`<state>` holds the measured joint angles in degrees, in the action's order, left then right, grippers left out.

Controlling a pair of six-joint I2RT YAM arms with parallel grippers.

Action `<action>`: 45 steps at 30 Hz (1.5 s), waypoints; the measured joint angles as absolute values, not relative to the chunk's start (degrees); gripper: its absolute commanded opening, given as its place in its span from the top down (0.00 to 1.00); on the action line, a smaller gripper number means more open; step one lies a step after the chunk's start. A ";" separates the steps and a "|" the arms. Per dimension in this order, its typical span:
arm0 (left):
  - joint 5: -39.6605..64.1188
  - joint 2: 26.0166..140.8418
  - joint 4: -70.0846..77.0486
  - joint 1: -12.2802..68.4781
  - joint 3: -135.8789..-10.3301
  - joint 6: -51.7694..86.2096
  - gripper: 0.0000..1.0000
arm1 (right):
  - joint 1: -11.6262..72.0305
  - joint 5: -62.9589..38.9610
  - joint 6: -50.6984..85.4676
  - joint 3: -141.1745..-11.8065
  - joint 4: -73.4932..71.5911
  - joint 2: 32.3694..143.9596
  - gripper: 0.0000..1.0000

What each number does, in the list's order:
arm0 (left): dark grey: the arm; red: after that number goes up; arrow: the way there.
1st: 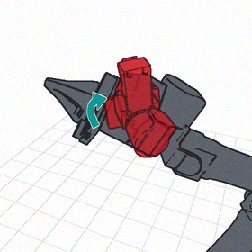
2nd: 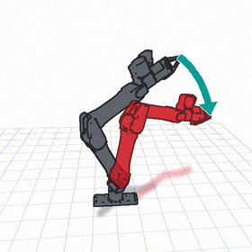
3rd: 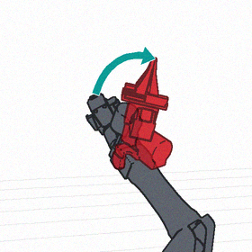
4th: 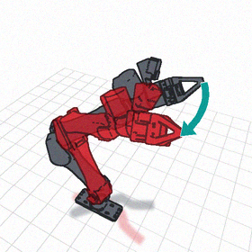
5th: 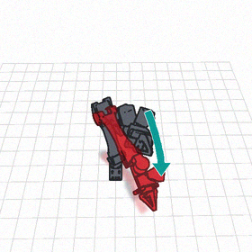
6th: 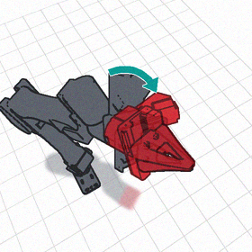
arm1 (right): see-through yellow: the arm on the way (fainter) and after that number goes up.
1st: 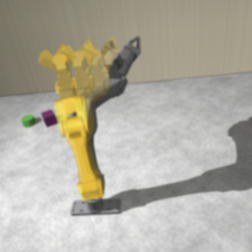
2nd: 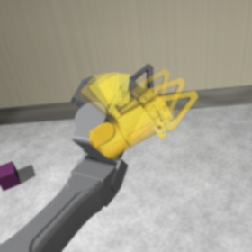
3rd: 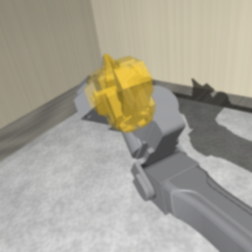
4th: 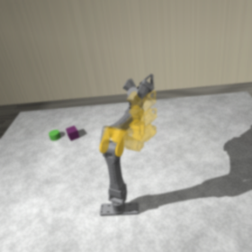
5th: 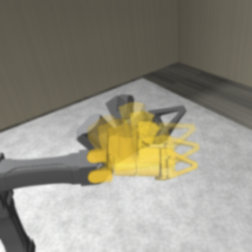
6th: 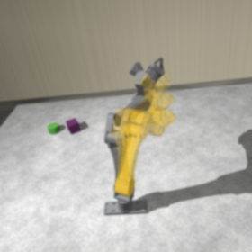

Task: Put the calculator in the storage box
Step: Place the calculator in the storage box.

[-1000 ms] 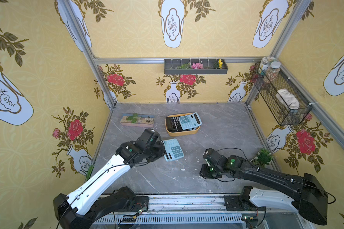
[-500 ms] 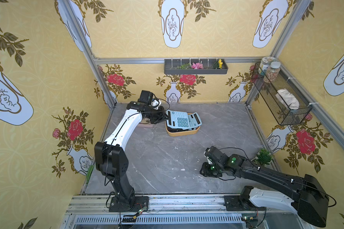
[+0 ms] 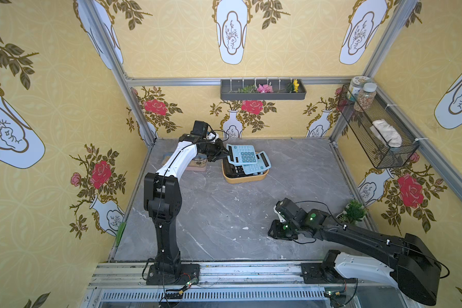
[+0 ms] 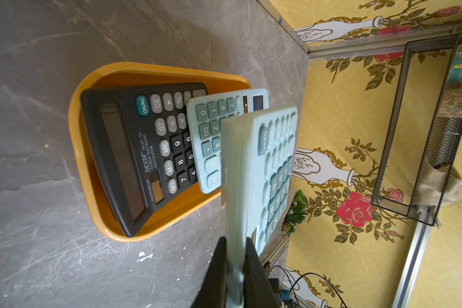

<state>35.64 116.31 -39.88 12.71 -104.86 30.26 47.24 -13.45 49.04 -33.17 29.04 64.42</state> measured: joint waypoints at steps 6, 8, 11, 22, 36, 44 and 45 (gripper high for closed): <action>36.01 118.17 -37.28 12.53 -103.96 31.66 0.88 | 47.22 -13.80 49.25 -32.29 28.25 64.23 0.62; 36.10 118.67 -36.88 12.53 -103.68 31.75 0.88 | 47.22 -13.91 49.25 -32.12 28.23 63.96 0.62; 36.23 119.81 -36.10 12.49 -103.55 31.99 0.87 | 47.22 -14.20 49.28 -31.94 28.16 63.79 0.62; 36.40 122.98 -34.70 11.99 -103.53 32.16 0.87 | 47.05 -14.68 49.43 -30.70 27.18 63.40 0.63; 37.06 125.58 -35.07 11.07 -105.91 32.08 0.87 | 46.61 -15.33 49.47 -29.74 26.57 64.47 0.64; 37.34 125.78 -35.20 10.92 -105.23 31.94 0.87 | 46.57 -16.14 49.47 -29.74 25.52 65.06 0.64; 37.36 125.86 -35.16 10.92 -105.23 31.94 0.88 | 46.54 -16.19 49.45 -29.74 25.52 65.19 0.64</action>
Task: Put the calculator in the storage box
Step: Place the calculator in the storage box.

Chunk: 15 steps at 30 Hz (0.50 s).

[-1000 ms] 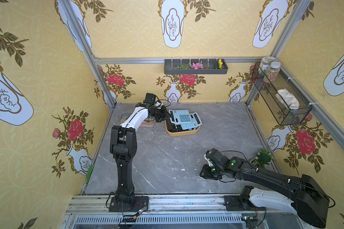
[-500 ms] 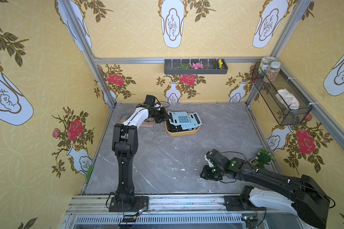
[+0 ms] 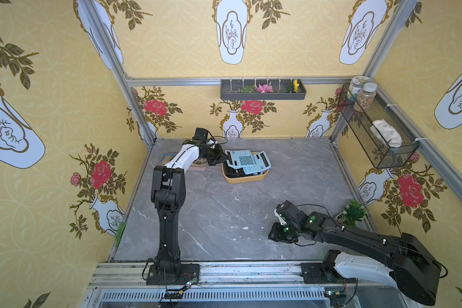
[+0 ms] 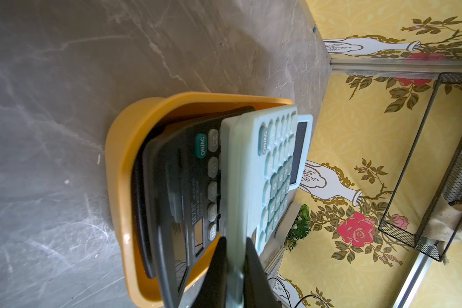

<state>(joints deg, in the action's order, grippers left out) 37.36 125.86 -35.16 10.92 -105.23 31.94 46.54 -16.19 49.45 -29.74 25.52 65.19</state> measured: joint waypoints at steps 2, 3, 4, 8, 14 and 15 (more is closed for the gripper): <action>37.47 125.93 -35.20 10.92 -105.16 31.92 0.87 | 46.52 -16.32 49.45 -29.74 25.47 65.56 0.64; 37.56 125.93 -35.16 10.92 -105.06 31.90 0.87 | 46.52 -16.36 49.43 -29.74 25.47 65.78 0.64; 37.67 125.93 -35.16 10.92 -104.97 31.88 0.87 | 46.52 -16.38 49.43 -29.74 25.47 65.98 0.64; 37.71 126.06 -35.16 10.90 -104.81 31.88 0.87 | 46.52 -16.73 49.25 -29.87 25.34 66.94 0.64; 37.98 126.54 -35.07 10.66 -104.81 31.90 0.85 | 46.52 -17.37 49.01 -30.28 25.19 68.07 0.63; 38.11 126.63 -35.05 10.66 -104.81 31.90 0.85 | 46.52 -17.61 49.01 -30.28 25.15 68.25 0.63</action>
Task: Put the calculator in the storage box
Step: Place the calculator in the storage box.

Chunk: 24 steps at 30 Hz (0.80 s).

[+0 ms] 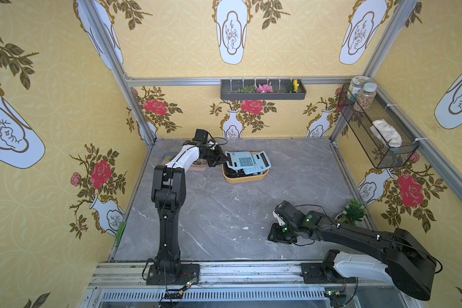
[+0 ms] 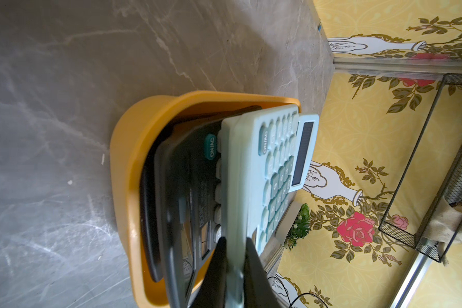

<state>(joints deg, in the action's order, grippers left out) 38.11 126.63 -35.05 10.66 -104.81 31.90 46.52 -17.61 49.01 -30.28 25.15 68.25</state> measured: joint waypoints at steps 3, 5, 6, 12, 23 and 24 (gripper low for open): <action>38.44 126.85 -34.92 10.52 -104.81 31.90 0.83 | 46.52 -17.63 48.99 -30.28 25.15 68.58 0.62; 38.52 126.89 -34.87 10.52 -104.81 31.88 0.82 | 46.52 -17.65 48.99 -30.30 25.12 68.69 0.62; 38.52 126.91 -34.89 10.52 -104.84 31.88 0.80 | 46.52 -17.67 48.99 -30.30 25.12 68.71 0.62; 38.52 127.50 -35.81 10.52 -105.36 31.42 0.75 | 46.50 -17.74 48.95 -30.37 25.04 69.04 0.60; 38.50 127.50 -36.27 10.33 -105.62 30.41 0.66 | 46.48 -17.74 48.77 -30.37 25.02 69.04 0.60; 38.50 127.50 -36.34 10.28 -105.62 30.41 0.65 | 46.48 -17.74 48.77 -30.37 25.02 69.01 0.59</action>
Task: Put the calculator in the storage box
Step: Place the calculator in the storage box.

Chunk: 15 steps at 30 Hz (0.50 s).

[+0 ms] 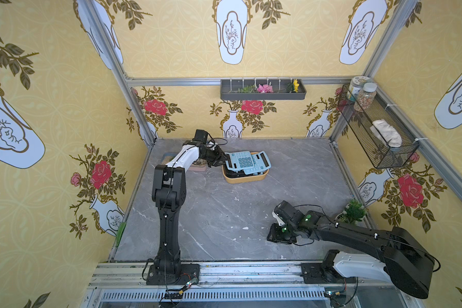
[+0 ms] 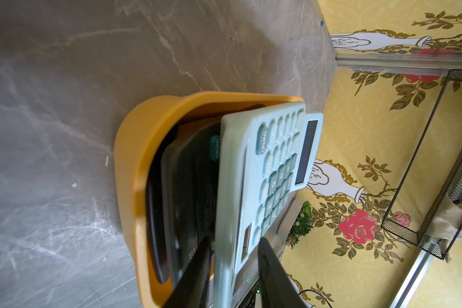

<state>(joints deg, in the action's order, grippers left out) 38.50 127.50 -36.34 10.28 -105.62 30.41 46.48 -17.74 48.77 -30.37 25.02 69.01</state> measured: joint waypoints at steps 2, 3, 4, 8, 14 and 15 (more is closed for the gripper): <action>38.41 127.39 -36.49 10.17 -105.60 30.30 0.63 | 46.48 -17.72 48.80 -30.37 25.04 68.75 0.58; 38.24 127.22 -36.53 10.15 -105.51 30.22 0.63 | 46.48 -17.69 48.80 -30.37 25.08 68.55 0.58; 38.11 126.91 -36.60 10.13 -105.41 30.20 0.62 | 46.48 -17.65 48.80 -30.37 25.08 68.36 0.57; 37.65 124.88 -37.01 9.91 -104.68 29.85 0.60 | 46.48 -17.52 48.82 -30.41 25.67 67.22 0.56; 35.97 117.95 -37.23 8.36 -97.95 28.88 0.46 | 46.50 -14.76 48.56 -33.58 29.80 64.51 0.51; 35.73 115.94 -37.04 7.99 -95.92 28.64 0.45 | 46.48 -13.45 48.16 -34.92 31.03 64.01 0.50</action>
